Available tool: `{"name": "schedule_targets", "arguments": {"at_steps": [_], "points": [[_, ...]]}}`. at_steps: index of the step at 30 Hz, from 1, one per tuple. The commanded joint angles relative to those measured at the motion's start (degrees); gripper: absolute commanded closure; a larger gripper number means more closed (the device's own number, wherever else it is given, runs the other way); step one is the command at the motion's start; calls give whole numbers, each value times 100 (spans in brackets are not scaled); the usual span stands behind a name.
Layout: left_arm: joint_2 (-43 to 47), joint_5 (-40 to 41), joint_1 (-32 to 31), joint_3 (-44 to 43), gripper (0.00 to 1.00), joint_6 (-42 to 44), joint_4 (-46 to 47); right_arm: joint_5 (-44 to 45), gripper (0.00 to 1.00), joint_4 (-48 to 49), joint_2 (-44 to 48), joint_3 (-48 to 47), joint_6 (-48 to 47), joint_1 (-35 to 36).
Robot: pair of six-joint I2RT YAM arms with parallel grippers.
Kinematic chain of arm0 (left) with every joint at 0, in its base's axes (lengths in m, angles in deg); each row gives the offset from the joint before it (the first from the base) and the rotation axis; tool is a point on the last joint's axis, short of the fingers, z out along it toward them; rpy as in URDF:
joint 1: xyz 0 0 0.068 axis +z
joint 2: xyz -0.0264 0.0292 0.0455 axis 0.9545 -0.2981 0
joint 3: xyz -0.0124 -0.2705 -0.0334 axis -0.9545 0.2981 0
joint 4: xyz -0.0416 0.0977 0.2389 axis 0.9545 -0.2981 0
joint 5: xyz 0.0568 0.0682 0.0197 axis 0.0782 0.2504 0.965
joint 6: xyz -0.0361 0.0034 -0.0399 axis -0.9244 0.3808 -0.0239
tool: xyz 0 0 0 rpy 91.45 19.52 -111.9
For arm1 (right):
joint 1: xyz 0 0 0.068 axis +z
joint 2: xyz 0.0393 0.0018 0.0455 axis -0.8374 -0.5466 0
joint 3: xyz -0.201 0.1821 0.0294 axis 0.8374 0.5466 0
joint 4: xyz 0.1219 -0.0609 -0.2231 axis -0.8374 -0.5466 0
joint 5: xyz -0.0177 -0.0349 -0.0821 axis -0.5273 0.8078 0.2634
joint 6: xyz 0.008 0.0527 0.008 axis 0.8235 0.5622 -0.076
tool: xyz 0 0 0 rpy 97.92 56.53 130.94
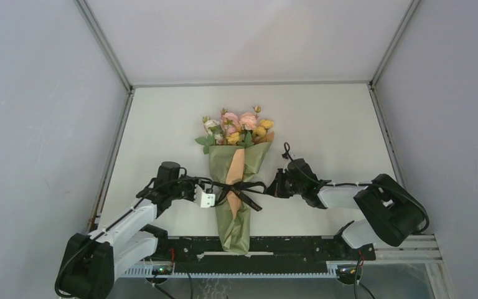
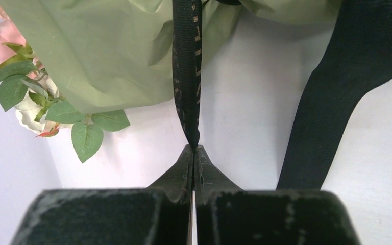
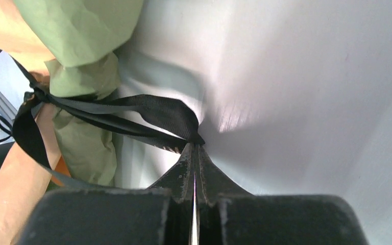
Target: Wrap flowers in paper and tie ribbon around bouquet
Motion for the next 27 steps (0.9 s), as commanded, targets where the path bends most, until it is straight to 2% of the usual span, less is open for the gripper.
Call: {"name": "schedule_targets", "arguments": {"at_steps": [1,10,17,18,20,21,24,27], "points": [[-43,210,228,108,100,275,37,61,100,-23,215,385,208,-77],[-68,149,457,197,100,569,-47,13,100,39,609,857,380,-260],[217,-68,451,-10,99,102,-503,-44,100,-197,887,594,36,-260],[292,-53,456,-10,88,98,-599,11,96,-309,1054,553,-45,-264],[490,-75,455,-46,48,33,-993,158,87,-559,1409,501,-211,-274],[642,-164,454,-111,33,-107,-1219,270,82,-732,1624,495,-280,-277],[1095,-467,455,-447,9,-1022,-1792,690,66,-1218,2495,494,-484,-371],[1538,-592,456,-695,1,-2652,-1781,1150,46,-1682,3492,518,-777,-611]]}}
